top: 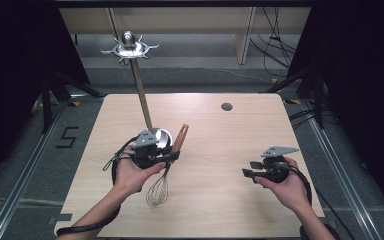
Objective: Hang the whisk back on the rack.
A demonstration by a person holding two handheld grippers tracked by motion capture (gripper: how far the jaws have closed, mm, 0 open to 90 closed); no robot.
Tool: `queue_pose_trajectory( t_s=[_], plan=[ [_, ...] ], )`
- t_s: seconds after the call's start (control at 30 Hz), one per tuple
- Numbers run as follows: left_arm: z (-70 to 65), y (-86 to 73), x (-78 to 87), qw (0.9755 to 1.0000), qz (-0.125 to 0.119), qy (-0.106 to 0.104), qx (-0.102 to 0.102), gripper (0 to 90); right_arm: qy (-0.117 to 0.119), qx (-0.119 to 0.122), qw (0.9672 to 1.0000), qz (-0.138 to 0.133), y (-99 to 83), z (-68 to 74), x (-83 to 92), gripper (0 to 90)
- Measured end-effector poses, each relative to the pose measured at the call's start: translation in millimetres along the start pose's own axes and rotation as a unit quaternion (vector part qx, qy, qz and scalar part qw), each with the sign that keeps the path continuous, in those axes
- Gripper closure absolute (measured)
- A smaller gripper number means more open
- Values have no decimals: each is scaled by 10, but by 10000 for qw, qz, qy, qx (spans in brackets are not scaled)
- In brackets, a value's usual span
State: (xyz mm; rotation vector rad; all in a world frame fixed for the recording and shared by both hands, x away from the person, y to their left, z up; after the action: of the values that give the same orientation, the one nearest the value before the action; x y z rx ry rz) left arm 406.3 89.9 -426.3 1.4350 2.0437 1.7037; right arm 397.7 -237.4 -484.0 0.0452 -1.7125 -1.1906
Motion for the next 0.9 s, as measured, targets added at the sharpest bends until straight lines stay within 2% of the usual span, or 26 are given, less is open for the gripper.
queue_pose_trajectory(
  t_s=[0.03,0.13,0.17,0.2,0.23,0.3,0.33,0.37,0.4,0.47,0.5,0.57,0.7,0.87,0.9],
  plan=[
    [1,13,21,9999,-95,-67,22,683,-32,-104,9997,-220,12,15,-36,540],
    [7,37,80,9997,-221,-89,60,683,-48,-39,9998,-171,6,-2,-29,538],
    [2,48,103,9995,-278,-111,71,683,-40,-182,9997,-169,8,26,-31,537],
    [1,54,118,9994,-306,-131,59,683,5,-18,10000,-36,2,6,-6,537],
    [1,61,136,9993,-352,-139,39,683,-62,-11,9997,-224,13,3,-36,536],
    [-1,74,168,9989,-436,-143,-1,683,-14,-35,9999,-134,8,10,-21,536],
    [1,79,185,9988,-464,-125,-20,683,-3,-48,9999,-90,5,12,-14,536],
    [6,86,201,9987,-487,-129,-47,682,-86,82,9997,-203,12,-12,-28,536],
    [9,89,214,9988,-488,-86,-50,682,4,-1,10000,-36,3,3,-3,536],
    [13,97,231,9986,-523,-89,-34,682,-12,-34,10000,-21,3,6,-2,535],
    [22,117,263,9982,-600,-41,-42,683,7,8,10000,-20,4,2,-1,534],
    [26,139,285,9975,-702,-88,-45,683,9,8,10000,-31,5,3,0,534],
    [39,196,365,9961,-881,34,-41,682,-23,-27,10000,-30,5,2,4,531],
    [51,259,444,9937,-1113,90,-58,683,-15,-35,10000,-3,7,4,14,528],
    [52,266,459,9936,-1127,116,-53,683,-35,34,10000,-23,8,-11,13,528]
  ],
)
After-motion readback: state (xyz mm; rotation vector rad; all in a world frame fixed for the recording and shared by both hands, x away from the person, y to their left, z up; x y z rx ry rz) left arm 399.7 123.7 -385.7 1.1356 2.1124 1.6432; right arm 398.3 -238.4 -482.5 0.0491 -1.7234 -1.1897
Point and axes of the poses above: each handheld gripper's, and its own axes: x roughly backward along the jaws, y roughly out of its top, z roughly to its left, the point moved 5 cm from there along -x, roughly forward along the jaws, and after that the axes turned 11 degrees about x, right-handed, at the moved point
